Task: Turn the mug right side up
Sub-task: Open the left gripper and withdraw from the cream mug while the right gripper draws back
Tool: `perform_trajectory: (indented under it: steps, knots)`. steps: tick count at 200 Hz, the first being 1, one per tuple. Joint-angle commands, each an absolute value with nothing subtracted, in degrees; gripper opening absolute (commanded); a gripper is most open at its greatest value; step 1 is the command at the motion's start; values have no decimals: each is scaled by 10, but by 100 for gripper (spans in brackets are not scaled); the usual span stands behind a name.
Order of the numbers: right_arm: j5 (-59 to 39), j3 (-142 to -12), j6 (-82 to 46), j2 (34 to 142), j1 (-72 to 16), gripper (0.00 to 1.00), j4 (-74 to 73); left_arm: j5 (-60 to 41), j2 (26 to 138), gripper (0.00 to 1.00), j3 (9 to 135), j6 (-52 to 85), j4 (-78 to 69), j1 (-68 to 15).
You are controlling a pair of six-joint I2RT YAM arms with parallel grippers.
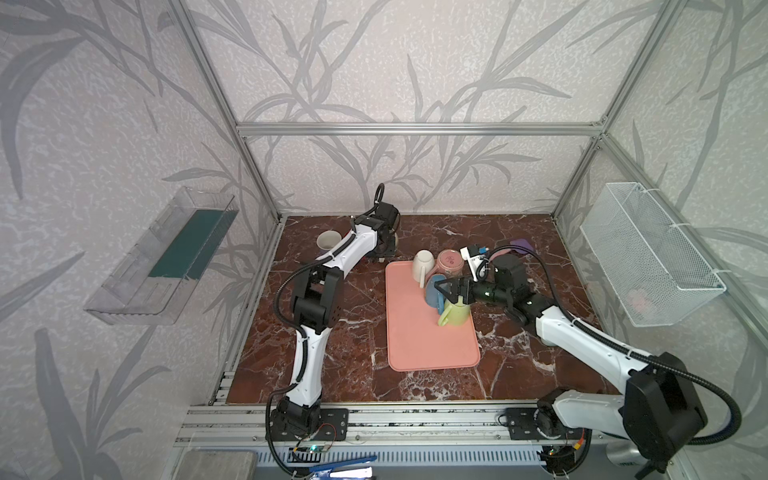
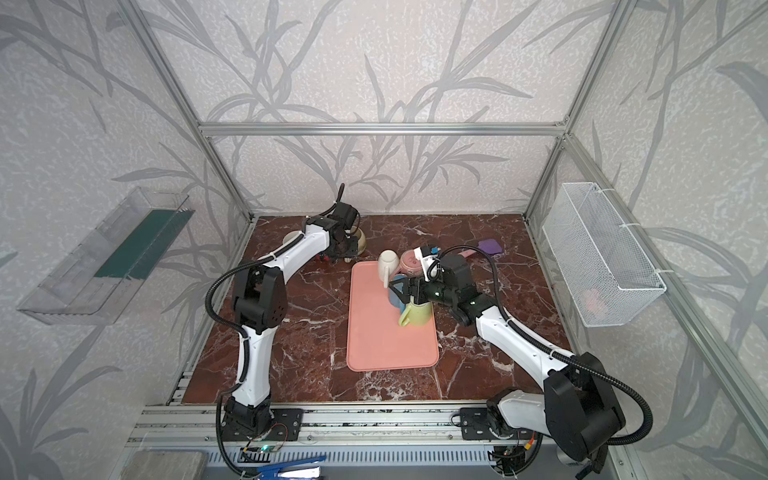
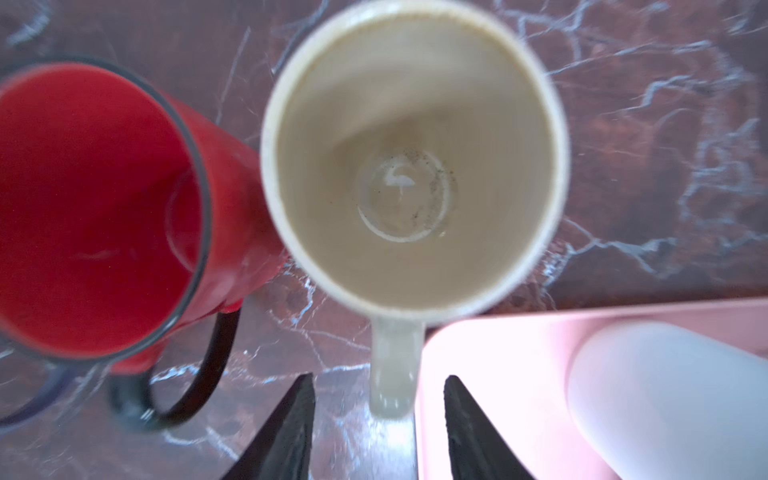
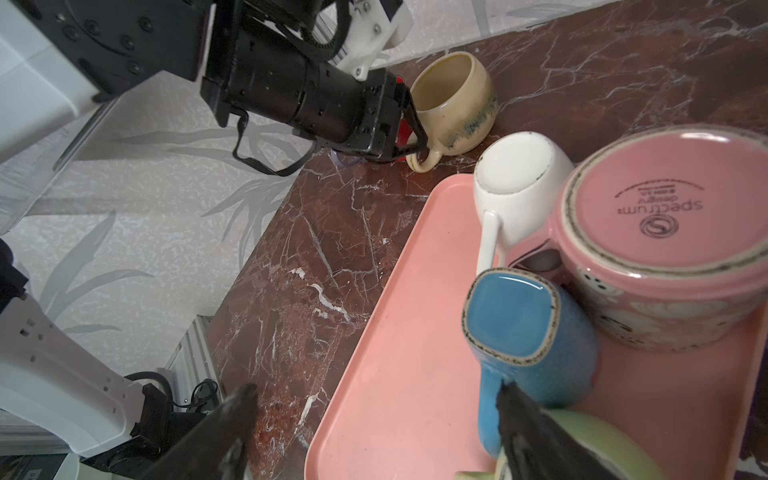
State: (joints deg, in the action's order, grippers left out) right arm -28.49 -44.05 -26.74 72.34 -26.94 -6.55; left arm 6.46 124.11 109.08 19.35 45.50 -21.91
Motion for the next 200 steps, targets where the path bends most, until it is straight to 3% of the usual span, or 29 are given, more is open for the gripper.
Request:
perform_trajectory:
  steps: [1, 10, 30, 39, 145, 200]
  knots:
    - [-286, -448, -262, 694, -267, 89, -44, 81, 1168, 56, 1065, 194, 478, -231]
    - [-287, -451, -262, 688, -267, 89, -37, 84, 1146, 61, 1048, 193, 478, -235]
    - [-294, -458, -266, 677, -267, 89, -19, 94, 1089, 82, 1000, 193, 478, -250]
    - [-296, -461, -268, 670, -267, 89, -12, 99, 1063, 85, 976, 193, 477, -257]
    - [-242, -460, -257, 472, -266, 88, 238, 70, 766, 84, 702, 237, 439, -359]
    - [-217, -442, -271, 398, -266, 87, 344, 55, 686, 85, 618, 275, 409, -388]
